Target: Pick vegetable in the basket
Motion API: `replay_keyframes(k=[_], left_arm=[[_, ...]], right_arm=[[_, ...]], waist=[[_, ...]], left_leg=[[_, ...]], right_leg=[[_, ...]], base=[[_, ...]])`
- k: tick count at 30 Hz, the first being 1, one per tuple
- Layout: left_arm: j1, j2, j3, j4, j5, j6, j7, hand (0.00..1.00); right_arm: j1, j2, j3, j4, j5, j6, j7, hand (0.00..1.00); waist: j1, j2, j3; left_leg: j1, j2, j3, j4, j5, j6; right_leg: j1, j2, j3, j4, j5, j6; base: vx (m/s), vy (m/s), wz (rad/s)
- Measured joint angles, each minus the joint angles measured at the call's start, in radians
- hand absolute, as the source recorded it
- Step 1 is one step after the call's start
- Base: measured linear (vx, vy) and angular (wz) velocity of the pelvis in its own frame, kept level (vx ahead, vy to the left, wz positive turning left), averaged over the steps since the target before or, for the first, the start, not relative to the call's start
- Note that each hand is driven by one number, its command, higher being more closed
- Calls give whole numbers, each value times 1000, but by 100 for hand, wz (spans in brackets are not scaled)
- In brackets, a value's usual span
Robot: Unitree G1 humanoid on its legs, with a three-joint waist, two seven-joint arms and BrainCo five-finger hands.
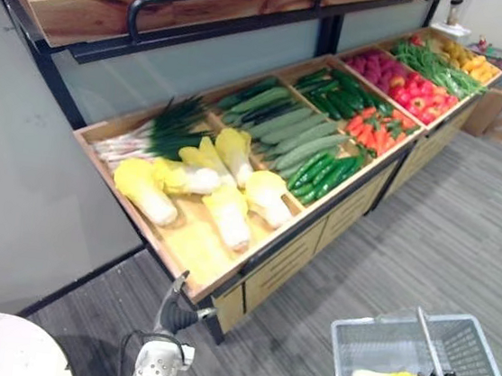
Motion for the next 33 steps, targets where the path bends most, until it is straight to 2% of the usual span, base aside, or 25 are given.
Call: replay_keyframes(k=[4,5,6,7,8,9,11,12,13,14,16,18,19,20,21,22,23,25,26,27,28,30,31,32,33], left_arm=[[-12,8,-14,32,1,-15,15,0],[-22,11,-10,47,14,-25,45,0],[-35,15,11,68,28,-35,71,0],[-42,11,26,81,28,-37,81,0],[-71,16,49,119,28,-34,95,0],[-80,21,56,132,29,-34,102,0],[-92,38,73,160,32,-31,128,0],[-82,54,78,166,36,-31,148,0],[-81,59,92,167,40,-31,163,0],[-89,81,139,183,39,-26,193,0],[-97,109,178,198,38,-7,209,0],[-108,126,198,241,37,7,214,0],[-113,124,203,265,38,22,215,0],[-105,118,202,278,38,30,213,0],[-106,124,199,289,38,35,202,0],[-122,122,182,327,39,49,190,0],[-128,119,170,348,39,60,186,0],[-120,60,145,399,39,76,179,0],[-110,35,140,416,39,82,176,0],[-107,31,140,423,39,83,176,0],[-105,34,142,432,39,87,176,0],[-108,40,145,435,26,88,176,0],[-109,39,145,435,21,88,175,0],[-108,28,146,444,18,87,170,0],[-107,22,150,455,18,87,166,0]], right_arm=[[28,37,-51,-52,8,0,-16,100],[36,61,-52,-100,9,0,-27,100],[38,88,-52,-147,9,-1,-33,100],[35,98,-52,-161,10,-3,-36,100],[29,107,-51,-172,19,-2,-49,100],[28,107,-49,-169,20,-1,-55,100],[9,104,-24,-164,19,-1,-73,100],[-7,99,10,-147,18,-2,-77,100],[-14,97,25,-140,17,-2,-77,100],[-39,97,48,-103,18,-2,-77,100],[-70,97,53,-77,18,-2,-77,100],[-69,85,52,-69,18,0,-78,100],[-57,71,40,-67,19,0,-79,100],[-57,67,33,-63,19,1,-80,100],[-57,68,35,-64,19,0,-81,100],[-50,70,40,-60,32,0,-81,100],[-50,78,41,-42,44,1,-82,100],[-50,80,43,-32,57,5,-88,100],[-39,82,51,-32,58,8,-96,100],[-33,85,55,-32,58,10,-100,100],[-23,89,59,-32,69,10,-106,100],[-11,83,58,-34,78,9,-119,100],[-10,77,59,-34,78,6,-121,100],[-15,54,59,-33,77,3,-121,100],[-19,42,61,-33,77,3,-121,100]], waist=[[2,-3,15],[8,-5,15],[22,-8,16],[34,3,19],[43,17,36],[41,18,42],[45,6,61],[45,-12,66],[45,-17,67],[48,-39,68],[49,-55,72],[48,-61,80],[50,-44,76],[51,-27,67],[48,-35,64],[37,-64,66],[31,-93,68],[32,-68,73],[26,-65,74],[25,-63,77],[21,-54,82],[21,-31,98],[22,-21,105],[25,0,123],[31,4,129]], left_leg=[[-37,36,58,151,-86,21],[-59,49,103,197,-112,37],[-65,61,169,211,-118,61],[-58,91,217,202,-115,79],[-53,114,278,181,-91,96],[-45,113,307,157,-74,100],[5,110,403,61,-1,102],[22,106,455,6,41,103],[30,106,480,-14,60,105],[29,112,529,-44,94,99],[25,128,565,-49,107,96],[34,121,588,-87,142,81],[42,99,553,-148,172,77],[37,108,566,-180,203,69],[25,102,577,-175,206,71],[8,94,597,-157,211,69],[-15,101,610,-132,219,62],[-35,153,616,-117,258,51],[-30,174,616,-119,278,44],[-24,188,615,-114,284,37],[-23,225,600,-89,288,32],[-18,281,572,-27,287,31],[-19,287,537,-10,287,30],[-26,267,372,15,283,22],[-27,240,279,17,274,7]], right_leg=[[-40,22,66,95,2,31],[-79,33,105,113,36,54],[-112,54,122,70,155,68],[-113,72,118,23,215,37],[-152,73,-20,183,112,-33],[-174,57,-80,286,31,-74],[-167,1,-206,559,-161,-91],[-143,-36,-240,659,-221,-90],[-125,-56,-251,696,-237,-86],[-73,-109,-262,733,-244,-83],[-22,-137,-259,690,-247,-73],[-18,-103,-260,608,-256,-66],[8,-71,-227,525,-257,-66],[25,-54,-184,464,-288,-49],[14,-64,-166,473,-323,-45],[2,-97,-152,472,-371,-19],[0,-99,-149,413,-411,24],[0,-45,-162,358,-383,10],[4,-19,-161,353,-371,-1],[12,-4,-160,348,-368,-6],[37,27,-169,325,-356,-24],[82,70,-167,283,-337,-42],[93,77,-160,276,-334,-46],[109,83,-125,273,-329,-50],[108,80,-102,273,-325,-48]], base=[[-83,145,-43],[-266,191,-131],[-260,107,-152],[-344,92,-174],[-285,69,-131],[-276,121,-123],[-220,112,-124],[-273,64,-126],[-265,-39,-130],[-156,-70,-89],[-207,-221,-102],[-315,-293,-91],[-283,-179,-86],[-291,-201,-77],[-276,-245,-50],[-198,-256,-27],[-162,-272,-30],[-131,-304,-42],[-95,-228,-30],[-42,-170,-14],[-23,-172,-6],[-51,-202,-13],[-81,-133,-39],[-66,-70,-48],[-59,-5,-95]])
